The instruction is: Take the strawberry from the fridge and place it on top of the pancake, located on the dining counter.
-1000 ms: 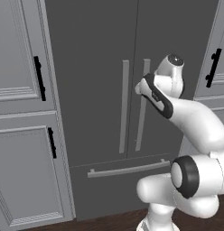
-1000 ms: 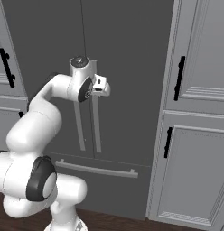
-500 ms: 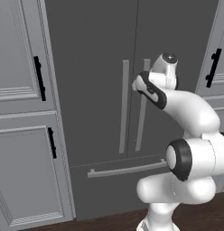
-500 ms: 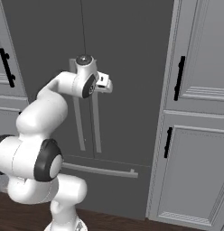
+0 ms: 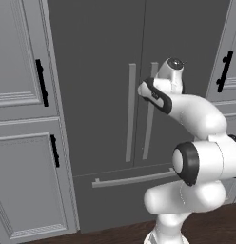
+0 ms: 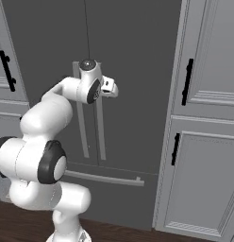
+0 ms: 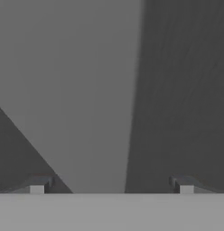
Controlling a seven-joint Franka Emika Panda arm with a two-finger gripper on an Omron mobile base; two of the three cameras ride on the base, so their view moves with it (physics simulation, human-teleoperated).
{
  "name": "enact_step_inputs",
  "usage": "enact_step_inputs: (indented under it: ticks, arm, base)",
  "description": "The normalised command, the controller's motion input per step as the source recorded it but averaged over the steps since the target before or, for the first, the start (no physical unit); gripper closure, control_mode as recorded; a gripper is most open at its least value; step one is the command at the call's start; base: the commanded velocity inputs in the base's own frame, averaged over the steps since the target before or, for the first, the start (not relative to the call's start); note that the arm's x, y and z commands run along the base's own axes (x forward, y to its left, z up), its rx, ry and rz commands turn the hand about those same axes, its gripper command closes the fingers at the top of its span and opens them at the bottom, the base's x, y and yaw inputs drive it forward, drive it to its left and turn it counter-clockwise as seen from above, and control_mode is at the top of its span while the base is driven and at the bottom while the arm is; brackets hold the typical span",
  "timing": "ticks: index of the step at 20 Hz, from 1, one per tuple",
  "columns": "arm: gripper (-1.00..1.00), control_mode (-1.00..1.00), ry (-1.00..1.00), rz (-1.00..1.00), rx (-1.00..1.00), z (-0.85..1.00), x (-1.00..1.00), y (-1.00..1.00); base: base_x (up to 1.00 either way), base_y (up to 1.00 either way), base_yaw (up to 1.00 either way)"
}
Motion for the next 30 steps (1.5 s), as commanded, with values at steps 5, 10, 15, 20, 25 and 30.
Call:
enact_step_inputs:
  ticks: [5, 10, 15, 20, 25, 30]
  arm:
    - [-1.0, -1.0, -0.09, 0.0, 0.0, -0.24, 0.34, 0.1]
    - [-1.0, -1.0, -0.07, 0.0, 0.0, -0.26, 0.57, 0.27]
    - [1.0, -1.0, -0.04, 0.0, 0.01, -0.28, 0.85, 0.43]
    - [1.0, -1.0, 0.0, 0.0, 0.0, -0.18, 0.45, 0.14]
    - [1.0, -1.0, 0.1, 0.0, 0.0, 0.0, -0.5, -0.51]
    - [1.0, -1.0, 0.09, 0.0, 0.0, -0.01, -0.99, -0.88]
  base:
    - [0.0, 0.0, 0.0]
    - [0.0, 0.0, 0.0]
    - [0.0, 0.0, 0.0]
    - [0.0, 0.0, 0.0]
    - [0.0, 0.0, 0.0]
    - [0.0, 0.0, 0.0]
